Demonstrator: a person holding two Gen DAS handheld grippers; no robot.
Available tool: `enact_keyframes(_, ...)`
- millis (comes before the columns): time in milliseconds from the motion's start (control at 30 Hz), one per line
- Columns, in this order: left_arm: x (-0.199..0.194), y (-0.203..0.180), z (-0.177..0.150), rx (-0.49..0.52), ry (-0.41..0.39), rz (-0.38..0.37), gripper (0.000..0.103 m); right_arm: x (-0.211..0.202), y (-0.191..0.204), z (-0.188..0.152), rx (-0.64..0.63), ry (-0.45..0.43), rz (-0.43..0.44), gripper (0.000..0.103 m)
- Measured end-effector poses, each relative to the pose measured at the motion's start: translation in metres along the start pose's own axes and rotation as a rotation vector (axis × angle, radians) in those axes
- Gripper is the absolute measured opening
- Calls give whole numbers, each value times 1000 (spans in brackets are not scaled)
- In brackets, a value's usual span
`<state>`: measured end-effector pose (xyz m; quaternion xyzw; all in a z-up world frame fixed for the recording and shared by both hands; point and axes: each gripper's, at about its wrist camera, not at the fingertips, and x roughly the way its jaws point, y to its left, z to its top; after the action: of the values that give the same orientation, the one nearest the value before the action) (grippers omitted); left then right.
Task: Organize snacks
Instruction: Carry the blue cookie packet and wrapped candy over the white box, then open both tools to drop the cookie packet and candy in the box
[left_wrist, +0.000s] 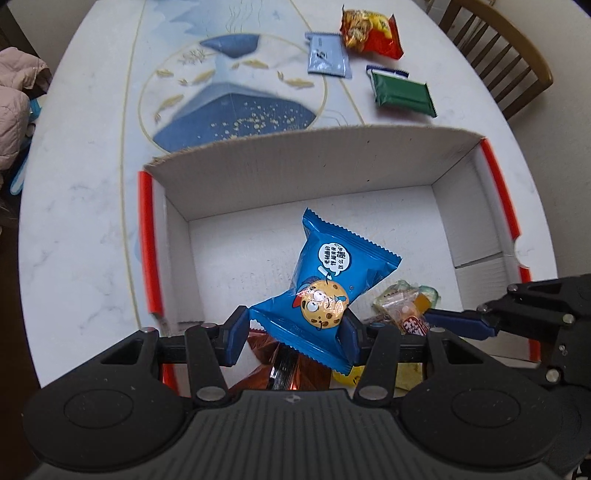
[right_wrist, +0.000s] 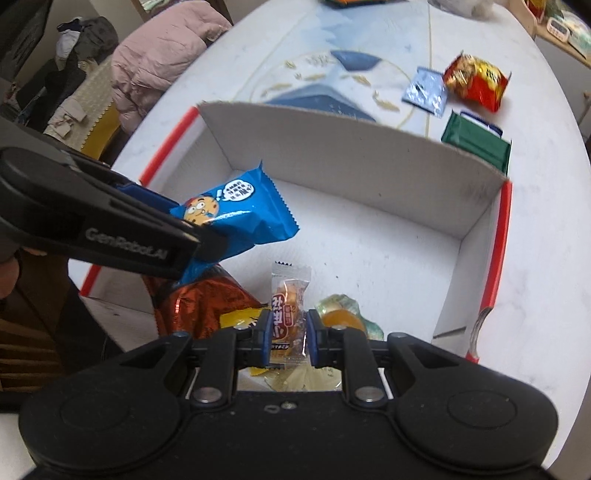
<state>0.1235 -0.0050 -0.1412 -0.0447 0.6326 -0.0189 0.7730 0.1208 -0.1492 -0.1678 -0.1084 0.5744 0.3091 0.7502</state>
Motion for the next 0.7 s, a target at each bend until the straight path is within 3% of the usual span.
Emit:
enact_keyframes(400,41,-7,-1,22,54,13,51,19,-7,-8,48,62,0,18)
enact_keyframes(700,48,-3,1,14,62,-27,53,22,-10,-5,72,71,-6,24)
